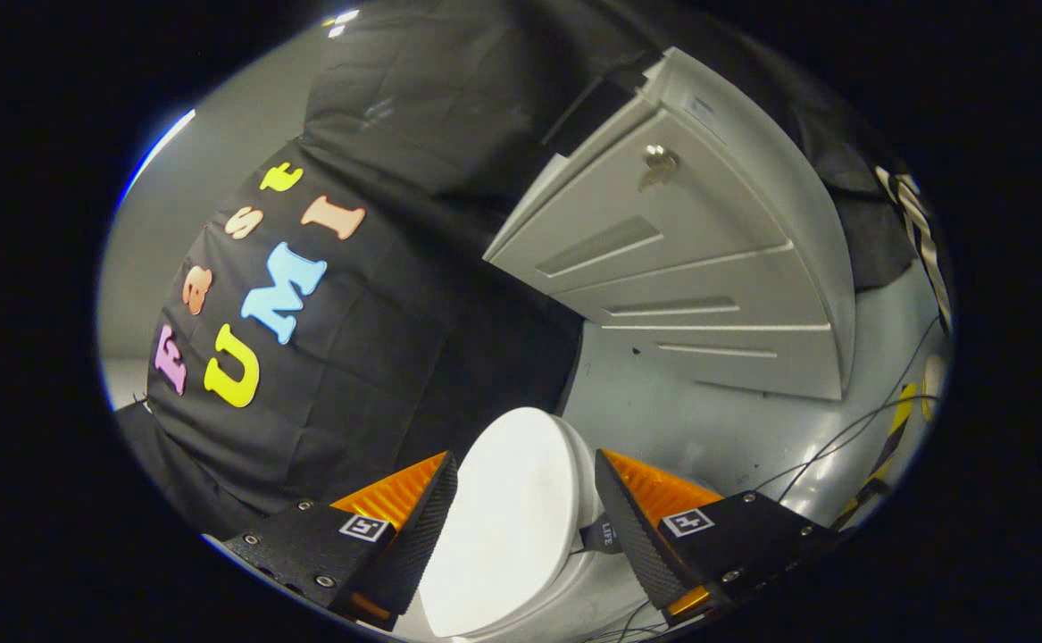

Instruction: Open the toilet lid.

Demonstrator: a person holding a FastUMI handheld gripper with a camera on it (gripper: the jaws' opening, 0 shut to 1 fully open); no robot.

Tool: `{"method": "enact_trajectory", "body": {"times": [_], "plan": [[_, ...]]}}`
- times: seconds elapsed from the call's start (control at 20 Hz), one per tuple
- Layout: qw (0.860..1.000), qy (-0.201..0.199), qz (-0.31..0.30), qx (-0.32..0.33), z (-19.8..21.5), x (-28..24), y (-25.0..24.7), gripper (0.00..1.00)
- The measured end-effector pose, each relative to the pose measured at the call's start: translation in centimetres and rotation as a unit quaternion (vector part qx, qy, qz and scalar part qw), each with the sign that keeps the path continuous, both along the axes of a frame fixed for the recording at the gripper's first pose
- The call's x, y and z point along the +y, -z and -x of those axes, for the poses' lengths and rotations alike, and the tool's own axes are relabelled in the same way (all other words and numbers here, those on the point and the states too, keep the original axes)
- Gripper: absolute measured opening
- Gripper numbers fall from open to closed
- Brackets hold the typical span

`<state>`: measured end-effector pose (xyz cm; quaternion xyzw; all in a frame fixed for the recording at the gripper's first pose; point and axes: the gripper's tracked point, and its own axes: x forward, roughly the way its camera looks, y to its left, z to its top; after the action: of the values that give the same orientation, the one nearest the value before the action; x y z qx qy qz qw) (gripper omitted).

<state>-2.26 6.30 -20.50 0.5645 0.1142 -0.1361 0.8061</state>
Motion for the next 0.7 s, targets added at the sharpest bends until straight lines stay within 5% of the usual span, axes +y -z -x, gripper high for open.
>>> {"method": "enact_trajectory", "body": {"times": [0.3, 0.45, 0.7], "plan": [[0.995, 0.034, -0.096, 0.011, 0.9, 1.4, 3.1, 0.93], [0.994, 0.054, -0.091, 0.019, 1.1, 0.5, 4.2, 0.86], [0.989, 0.016, -0.136, 0.05, 1.8, 2.6, 6.6, 0.86]]}}
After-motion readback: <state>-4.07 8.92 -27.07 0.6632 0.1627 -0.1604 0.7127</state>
